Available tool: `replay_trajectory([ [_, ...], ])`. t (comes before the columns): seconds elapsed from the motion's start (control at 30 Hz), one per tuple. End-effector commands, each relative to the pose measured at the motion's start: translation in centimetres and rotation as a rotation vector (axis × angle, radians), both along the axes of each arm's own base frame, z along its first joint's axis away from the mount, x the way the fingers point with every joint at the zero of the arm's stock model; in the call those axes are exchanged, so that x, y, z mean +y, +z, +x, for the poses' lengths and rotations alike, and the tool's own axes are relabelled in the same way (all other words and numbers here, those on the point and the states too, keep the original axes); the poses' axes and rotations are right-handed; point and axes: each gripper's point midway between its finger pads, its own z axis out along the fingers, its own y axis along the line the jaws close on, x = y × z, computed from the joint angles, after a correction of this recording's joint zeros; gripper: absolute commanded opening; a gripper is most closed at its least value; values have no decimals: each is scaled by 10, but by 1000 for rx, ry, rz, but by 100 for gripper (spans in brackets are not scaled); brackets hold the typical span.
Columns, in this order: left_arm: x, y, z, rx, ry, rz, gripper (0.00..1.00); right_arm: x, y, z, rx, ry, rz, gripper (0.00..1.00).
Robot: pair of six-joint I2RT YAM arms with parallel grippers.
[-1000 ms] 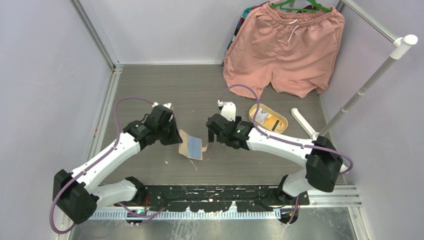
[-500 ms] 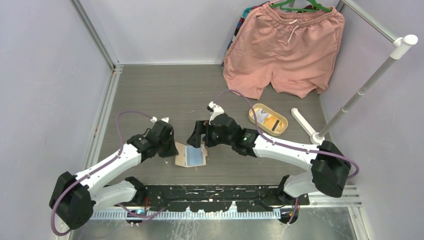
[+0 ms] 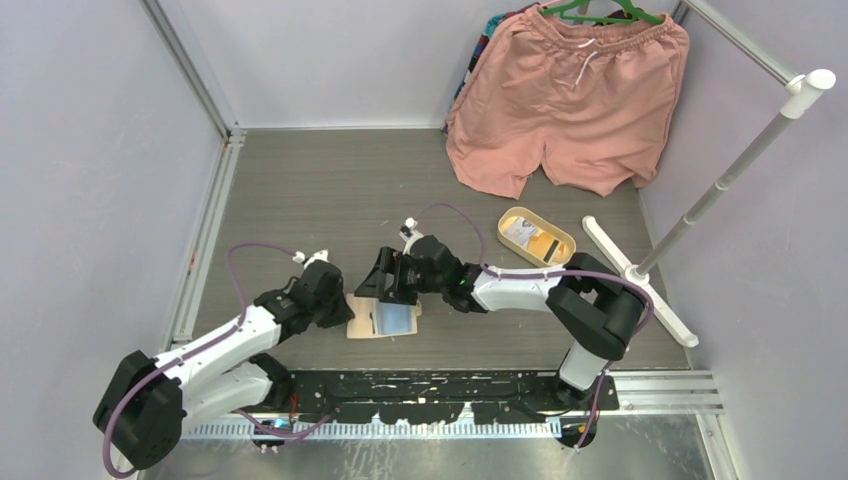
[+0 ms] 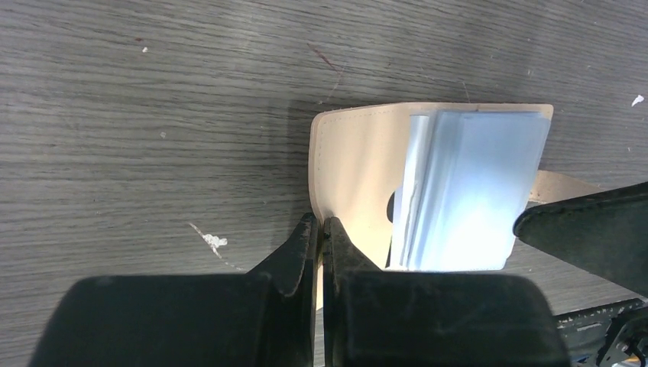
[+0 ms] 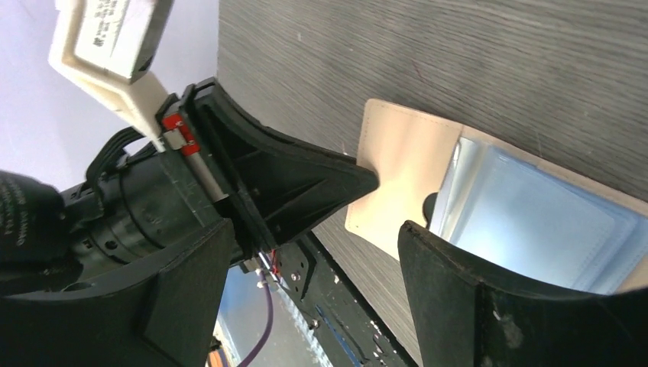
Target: Take the credit cards out of the card holder
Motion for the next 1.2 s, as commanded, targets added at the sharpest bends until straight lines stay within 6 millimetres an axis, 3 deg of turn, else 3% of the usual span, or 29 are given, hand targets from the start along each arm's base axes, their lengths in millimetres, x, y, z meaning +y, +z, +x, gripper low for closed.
replay_trajectory([
  [0.0, 6, -6, 6, -32, 39, 20, 0, 3, -6, 5, 69, -43, -14, 84],
  [0.13, 9, -19, 1, -6, 44, 33, 0, -2, -39, -2, 151, -46, -95, 83],
  [0.27, 9, -28, -2, 17, 44, 39, 0, 3, -58, -10, 185, -21, -139, 83],
  [0.6, 16, -46, -11, 54, 51, 67, 0, 17, -71, -25, 206, 26, -194, 83],
  [0.9, 16, -47, -12, 62, 49, 65, 0, -14, -91, -23, 193, -64, -312, 84],
  [1.0, 16, -47, -12, 63, 47, 64, 0, -13, -87, -20, 155, -89, -234, 84],
  [1.17, 14, -48, -14, 69, 42, 58, 0, 5, -55, -19, 75, -67, 26, 79],
])
